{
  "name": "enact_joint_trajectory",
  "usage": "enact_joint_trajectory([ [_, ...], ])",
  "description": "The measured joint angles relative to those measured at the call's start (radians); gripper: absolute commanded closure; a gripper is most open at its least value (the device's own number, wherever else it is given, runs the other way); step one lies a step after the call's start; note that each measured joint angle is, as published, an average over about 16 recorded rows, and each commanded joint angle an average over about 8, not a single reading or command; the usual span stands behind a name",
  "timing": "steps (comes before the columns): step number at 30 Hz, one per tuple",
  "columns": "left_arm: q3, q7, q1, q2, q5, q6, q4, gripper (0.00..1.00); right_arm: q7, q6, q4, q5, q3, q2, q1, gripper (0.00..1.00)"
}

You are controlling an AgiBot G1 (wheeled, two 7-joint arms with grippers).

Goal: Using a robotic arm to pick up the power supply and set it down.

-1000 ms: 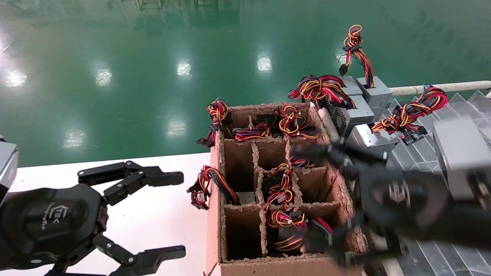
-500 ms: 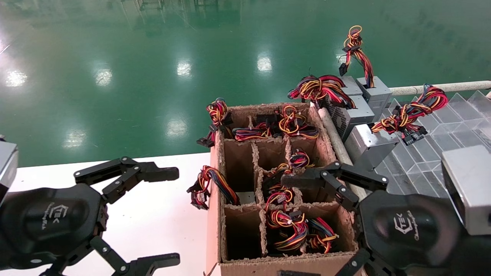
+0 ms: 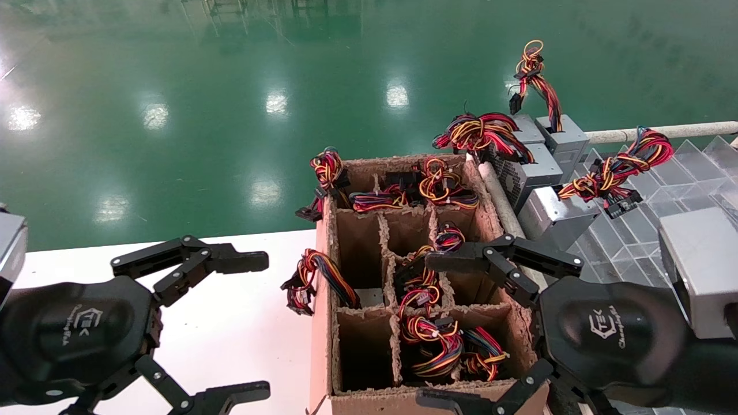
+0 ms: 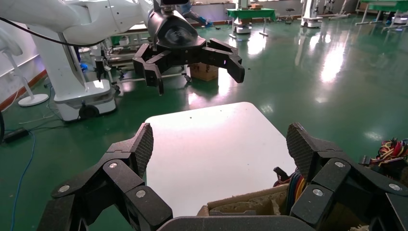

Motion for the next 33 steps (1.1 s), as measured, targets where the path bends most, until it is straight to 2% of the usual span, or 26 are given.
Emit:
enact_joint_trajectory([
  [33, 0.0, 0.0, 0.0, 0.0, 0.0, 0.0, 0.0, 0.0, -0.002, 0.004, -0.008, -0.005, -0.002, -0.002, 0.006, 0.0],
])
